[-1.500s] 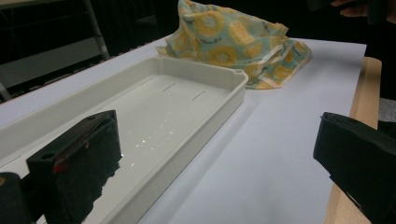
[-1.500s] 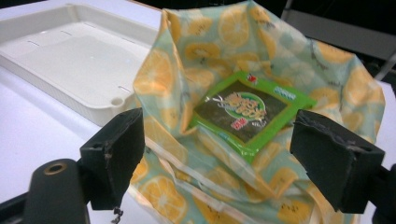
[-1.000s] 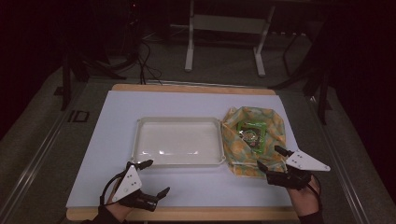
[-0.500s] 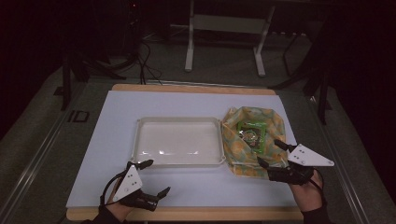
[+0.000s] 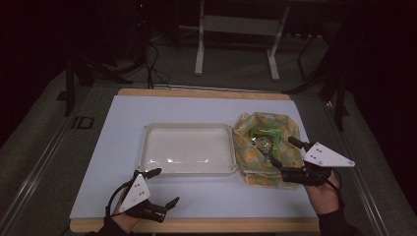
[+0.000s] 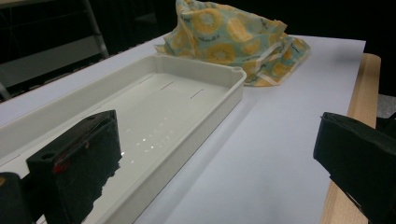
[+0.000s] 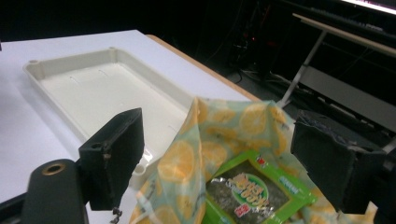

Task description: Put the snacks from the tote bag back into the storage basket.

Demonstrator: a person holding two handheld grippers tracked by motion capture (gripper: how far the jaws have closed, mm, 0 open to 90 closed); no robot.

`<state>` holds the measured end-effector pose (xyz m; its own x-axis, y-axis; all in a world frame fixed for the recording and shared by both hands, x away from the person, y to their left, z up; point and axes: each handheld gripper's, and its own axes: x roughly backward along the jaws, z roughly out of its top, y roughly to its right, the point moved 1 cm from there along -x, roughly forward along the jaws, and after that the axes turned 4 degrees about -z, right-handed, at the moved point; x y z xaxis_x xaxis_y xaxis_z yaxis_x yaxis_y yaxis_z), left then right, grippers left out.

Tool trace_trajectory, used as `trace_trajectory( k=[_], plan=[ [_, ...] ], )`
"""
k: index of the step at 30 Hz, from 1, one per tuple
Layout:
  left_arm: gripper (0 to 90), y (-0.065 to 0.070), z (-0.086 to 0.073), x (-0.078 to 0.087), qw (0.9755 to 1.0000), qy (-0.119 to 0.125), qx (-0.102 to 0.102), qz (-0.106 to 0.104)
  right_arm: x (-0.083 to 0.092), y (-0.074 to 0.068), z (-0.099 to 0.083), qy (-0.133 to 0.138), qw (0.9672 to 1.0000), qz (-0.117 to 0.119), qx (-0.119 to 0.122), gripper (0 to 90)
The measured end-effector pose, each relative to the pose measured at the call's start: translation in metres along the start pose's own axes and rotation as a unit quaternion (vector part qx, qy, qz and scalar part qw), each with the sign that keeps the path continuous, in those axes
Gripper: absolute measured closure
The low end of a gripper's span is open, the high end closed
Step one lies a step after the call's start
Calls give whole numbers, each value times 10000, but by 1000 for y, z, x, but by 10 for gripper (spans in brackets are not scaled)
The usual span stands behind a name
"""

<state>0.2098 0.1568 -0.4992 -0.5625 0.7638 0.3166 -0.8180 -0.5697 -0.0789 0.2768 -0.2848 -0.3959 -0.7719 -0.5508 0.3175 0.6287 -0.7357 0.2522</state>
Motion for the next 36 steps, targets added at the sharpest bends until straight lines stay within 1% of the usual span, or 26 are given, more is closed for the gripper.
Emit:
trace_trajectory(
  k=[6, 11, 15, 19, 23, 26, 30, 36],
  plan=[
    [13, 0, 0, 0, 10000, -22, -14, -19, -2, 4, 12, 126, 9999, -27, 58, 172],
    [13, 1, 0, -1, 10000, -9, 10, -27, -5, 10, 20, 211, 9997, -60, 65, 172],
    [13, 1, 0, -1, 10000, -29, -8, -32, -7, 16, 26, 262, 9996, -114, -24, 172],
    [13, 0, 0, -1, 10000, -63, -35, -33, -11, 23, 30, 247, 9994, -196, -110, 172],
    [13, 0, 0, -1, 10000, -60, -24, -40, -17, 31, 33, 170, 9993, -265, -203, 173],
    [13, 1, -1, -2, 10000, -71, -27, -62, -21, 35, 33, 127, 9991, -333, -212, 174],
    [13, 1, -1, -2, 9999, -78, -28, -70, -30, 45, 30, 0, 9985, -444, -327, 174],
    [13, 1, -1, -2, 9999, -90, -30, -86, -42, 57, 21, -272, 9967, -493, -579, 167]
  ],
)
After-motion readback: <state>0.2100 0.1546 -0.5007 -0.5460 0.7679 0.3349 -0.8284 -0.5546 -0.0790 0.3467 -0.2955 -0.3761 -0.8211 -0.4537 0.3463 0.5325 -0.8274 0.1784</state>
